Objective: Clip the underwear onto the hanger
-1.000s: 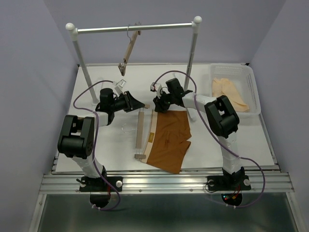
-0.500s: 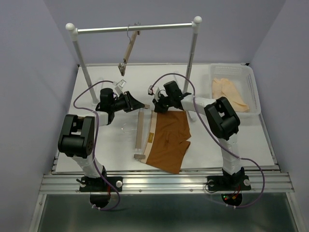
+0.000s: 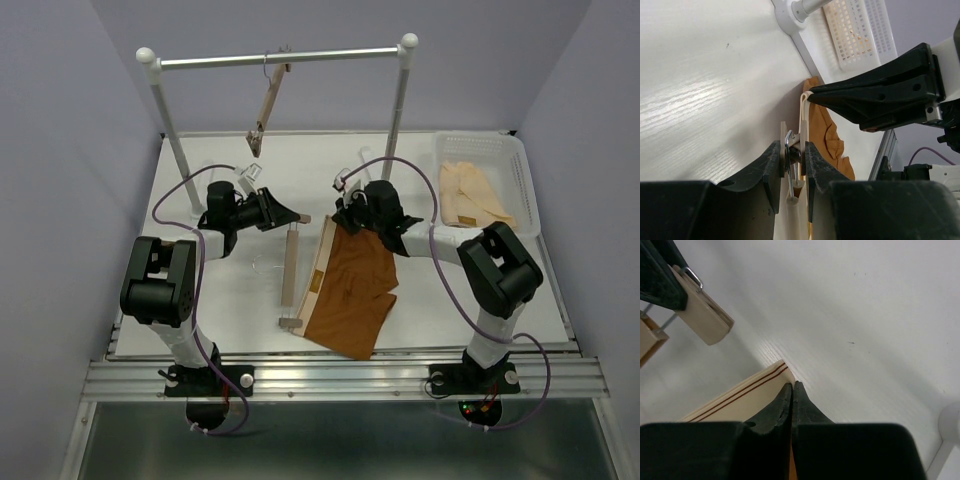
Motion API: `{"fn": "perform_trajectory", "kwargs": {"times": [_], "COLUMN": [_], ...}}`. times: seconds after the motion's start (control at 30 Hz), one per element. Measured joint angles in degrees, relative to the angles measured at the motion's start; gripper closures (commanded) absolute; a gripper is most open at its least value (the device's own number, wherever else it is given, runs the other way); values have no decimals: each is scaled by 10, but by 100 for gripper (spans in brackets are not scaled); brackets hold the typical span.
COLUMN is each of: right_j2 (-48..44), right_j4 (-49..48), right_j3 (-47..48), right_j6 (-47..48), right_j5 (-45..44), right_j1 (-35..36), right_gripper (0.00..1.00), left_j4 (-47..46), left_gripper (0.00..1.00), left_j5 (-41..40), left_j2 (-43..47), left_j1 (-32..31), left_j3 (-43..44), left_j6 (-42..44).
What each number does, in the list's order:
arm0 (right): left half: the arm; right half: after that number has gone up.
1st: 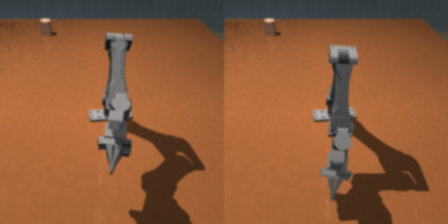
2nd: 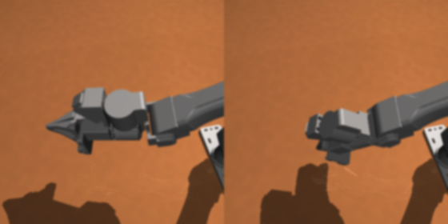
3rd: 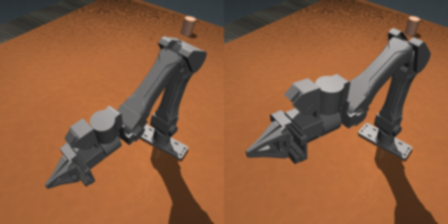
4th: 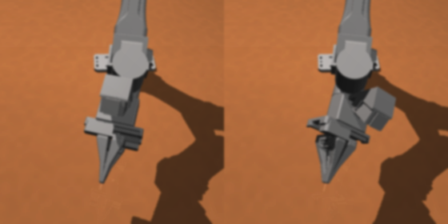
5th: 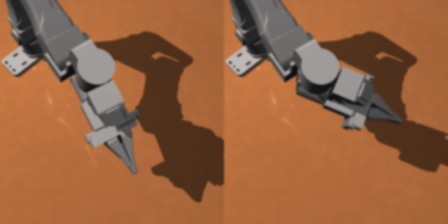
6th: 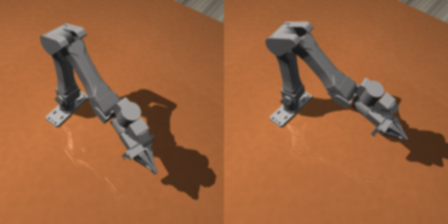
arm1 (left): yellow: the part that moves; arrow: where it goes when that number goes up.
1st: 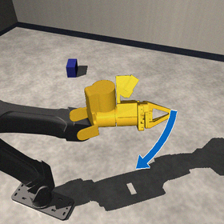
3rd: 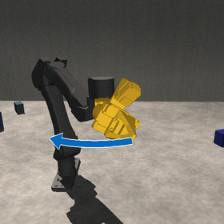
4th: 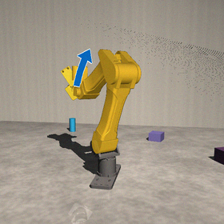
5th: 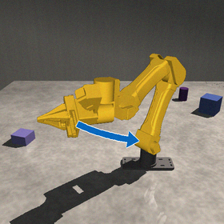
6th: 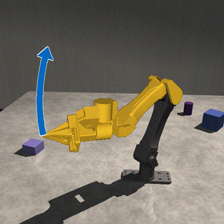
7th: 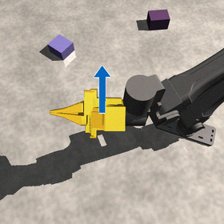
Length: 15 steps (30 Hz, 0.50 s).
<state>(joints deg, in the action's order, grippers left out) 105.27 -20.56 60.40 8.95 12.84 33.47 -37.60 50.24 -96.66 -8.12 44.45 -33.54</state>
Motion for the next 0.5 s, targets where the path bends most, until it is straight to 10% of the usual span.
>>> {"fn": "perform_trajectory", "kwargs": {"times": [0.5], "right_j2": [-33], "right_j4": [-66], "right_j3": [-21], "right_j6": [-58], "right_j5": [48], "right_j1": [4], "right_gripper": [99], "left_j4": [-40], "left_gripper": [100], "left_j5": [53], "left_j2": [0], "left_j1": [-3], "left_j3": [0], "left_j6": [6]}}
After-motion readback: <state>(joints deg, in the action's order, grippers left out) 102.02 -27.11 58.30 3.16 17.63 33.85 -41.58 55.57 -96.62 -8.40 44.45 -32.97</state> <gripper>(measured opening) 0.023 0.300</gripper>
